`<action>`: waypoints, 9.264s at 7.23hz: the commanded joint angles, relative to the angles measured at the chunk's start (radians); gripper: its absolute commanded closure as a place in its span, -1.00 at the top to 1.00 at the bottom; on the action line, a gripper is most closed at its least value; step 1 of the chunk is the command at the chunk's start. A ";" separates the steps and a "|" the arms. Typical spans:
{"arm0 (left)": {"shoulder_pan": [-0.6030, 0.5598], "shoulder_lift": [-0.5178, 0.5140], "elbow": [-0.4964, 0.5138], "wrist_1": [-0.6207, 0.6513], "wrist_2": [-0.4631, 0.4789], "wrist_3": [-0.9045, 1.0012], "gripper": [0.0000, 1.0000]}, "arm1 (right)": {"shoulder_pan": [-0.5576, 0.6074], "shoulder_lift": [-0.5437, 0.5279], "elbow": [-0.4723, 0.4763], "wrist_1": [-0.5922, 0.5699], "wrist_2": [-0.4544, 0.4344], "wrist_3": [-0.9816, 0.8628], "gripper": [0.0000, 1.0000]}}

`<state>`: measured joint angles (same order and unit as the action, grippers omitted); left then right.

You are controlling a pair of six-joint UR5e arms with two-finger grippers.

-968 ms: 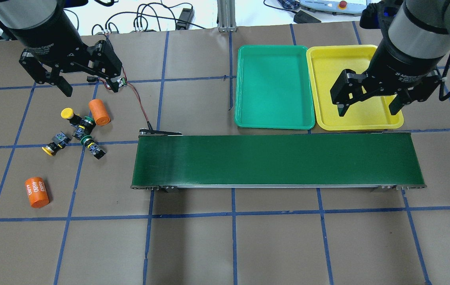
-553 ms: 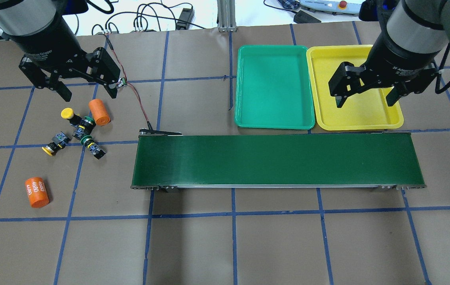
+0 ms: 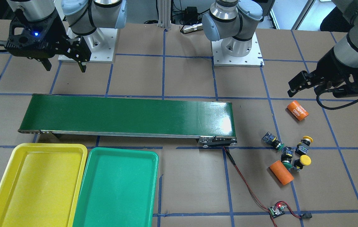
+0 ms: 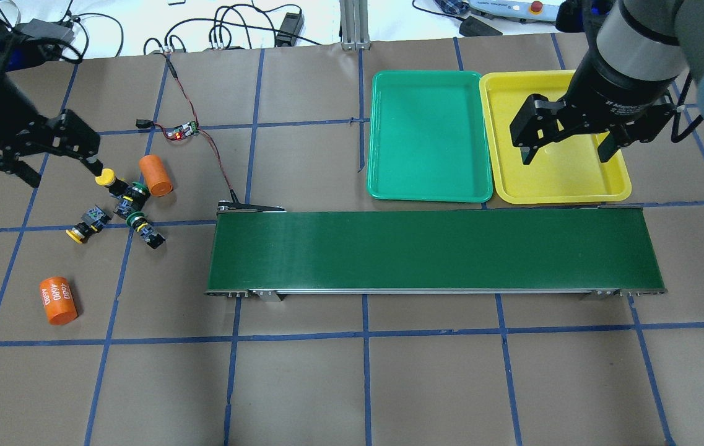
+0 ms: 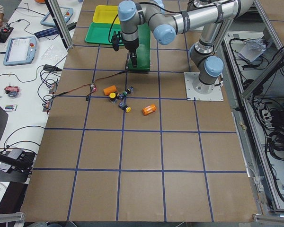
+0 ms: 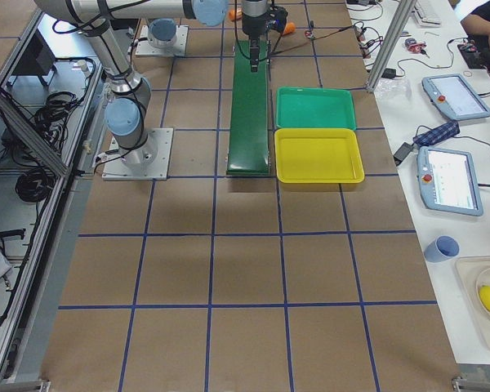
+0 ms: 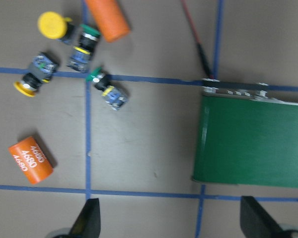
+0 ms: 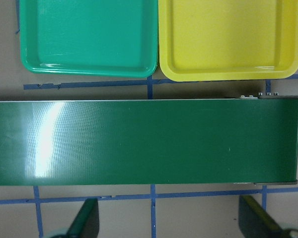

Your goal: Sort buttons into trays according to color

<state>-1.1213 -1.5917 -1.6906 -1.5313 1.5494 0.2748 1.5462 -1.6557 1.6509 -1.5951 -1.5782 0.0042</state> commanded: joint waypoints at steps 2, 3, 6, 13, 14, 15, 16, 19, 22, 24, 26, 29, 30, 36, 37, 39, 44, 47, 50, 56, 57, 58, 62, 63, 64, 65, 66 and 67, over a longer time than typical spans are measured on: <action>0.240 -0.034 -0.183 0.214 0.018 0.046 1.00 | 0.000 0.033 0.001 -0.127 0.001 -0.003 1.00; 0.265 -0.024 -0.284 0.280 0.055 0.040 1.00 | 0.000 0.036 0.000 -0.135 0.010 -0.001 1.00; 0.290 -0.043 -0.460 0.552 0.057 0.034 1.00 | 0.000 0.097 0.000 -0.137 -0.003 0.014 1.00; 0.302 -0.182 -0.474 0.659 0.061 0.050 -0.22 | 0.000 0.082 -0.002 -0.135 0.010 0.010 1.00; 0.302 -0.183 -0.475 0.652 0.073 0.049 -0.78 | 0.000 0.082 -0.006 -0.140 0.009 0.008 1.00; 0.302 -0.179 -0.474 0.646 0.074 0.047 -1.00 | 0.000 0.080 -0.005 -0.138 0.010 0.010 1.00; 0.298 -0.148 -0.442 0.605 0.074 0.046 -1.00 | 0.000 0.080 -0.005 -0.138 0.012 0.010 1.00; 0.165 -0.070 -0.183 0.196 0.054 -0.210 -1.00 | 0.000 0.082 -0.016 -0.141 0.011 0.010 1.00; -0.172 -0.020 -0.219 0.207 0.040 -0.800 -1.00 | 0.000 0.079 -0.017 -0.141 0.010 0.011 1.00; -0.350 -0.063 -0.209 0.220 -0.012 -1.248 -1.00 | 0.000 0.073 -0.016 -0.141 0.011 0.013 1.00; -0.457 -0.091 -0.205 0.261 -0.052 -1.428 -1.00 | 0.002 0.059 -0.022 -0.131 0.021 0.013 1.00; -0.515 -0.111 -0.254 0.308 -0.055 -1.519 -1.00 | 0.002 -0.027 -0.007 -0.016 0.014 0.007 1.00; -0.518 -0.125 -0.256 0.312 -0.055 -1.519 -0.75 | 0.002 -0.027 -0.005 0.000 0.009 0.005 1.00; -0.392 -0.132 -0.186 0.343 -0.007 -1.134 1.00 | 0.002 -0.047 0.023 0.000 0.014 -0.001 1.00; -0.268 -0.122 -0.184 0.343 0.032 -0.932 1.00 | 0.000 -0.058 0.023 0.000 0.015 -0.001 1.00; -0.136 -0.225 -0.147 0.446 0.023 -0.575 1.00 | 0.002 -0.064 0.023 0.001 0.015 -0.001 1.00; -0.141 -0.520 0.196 0.497 0.032 -0.421 1.00 | 0.002 -0.067 0.026 0.027 0.014 -0.006 1.00; -0.166 -0.583 0.190 0.500 0.032 -0.358 0.89 | 0.002 -0.067 0.026 0.027 0.007 -0.006 1.00; -0.163 -0.637 0.169 0.546 0.034 -0.303 0.83 | 0.002 -0.067 0.026 0.041 0.006 -0.006 1.00; -0.176 -0.491 0.124 0.341 0.003 -0.405 -1.00 | 0.002 -0.065 0.026 0.041 0.006 -0.006 1.00; -0.184 -0.408 0.117 0.276 -0.053 -0.612 -1.00 | 0.002 -0.067 0.026 0.043 0.006 -0.004 1.00; -0.246 -0.358 0.091 0.232 -0.066 -0.782 -1.00 | 0.002 -0.065 0.026 0.044 0.006 -0.004 1.00; -0.492 -0.269 -0.145 0.340 -0.114 -1.508 -1.00 | 0.000 -0.064 0.026 0.044 0.006 -0.003 1.00; -0.538 -0.254 -0.156 0.377 -0.100 -1.543 -1.00 | 0.000 -0.064 0.026 0.044 0.007 -0.001 1.00; -0.540 -0.251 -0.159 0.366 -0.054 -1.559 -1.00 | 0.002 -0.062 0.027 0.046 0.006 -0.004 1.00; -0.552 -0.245 -0.162 0.364 -0.025 -1.562 -1.00 | 0.002 -0.064 0.027 0.047 0.006 -0.004 1.00; -0.558 -0.237 -0.166 0.364 -0.026 -1.603 -0.95 | 0.002 -0.064 0.027 0.049 0.006 -0.006 1.00; -0.558 -0.234 -0.190 0.362 -0.026 -1.626 -0.61 | 0.002 -0.064 0.027 0.049 0.004 -0.006 1.00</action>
<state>-1.6755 -1.8310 -1.8607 -1.1679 1.5188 -1.3195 1.5477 -1.7195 1.6781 -1.5470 -1.5727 -0.0009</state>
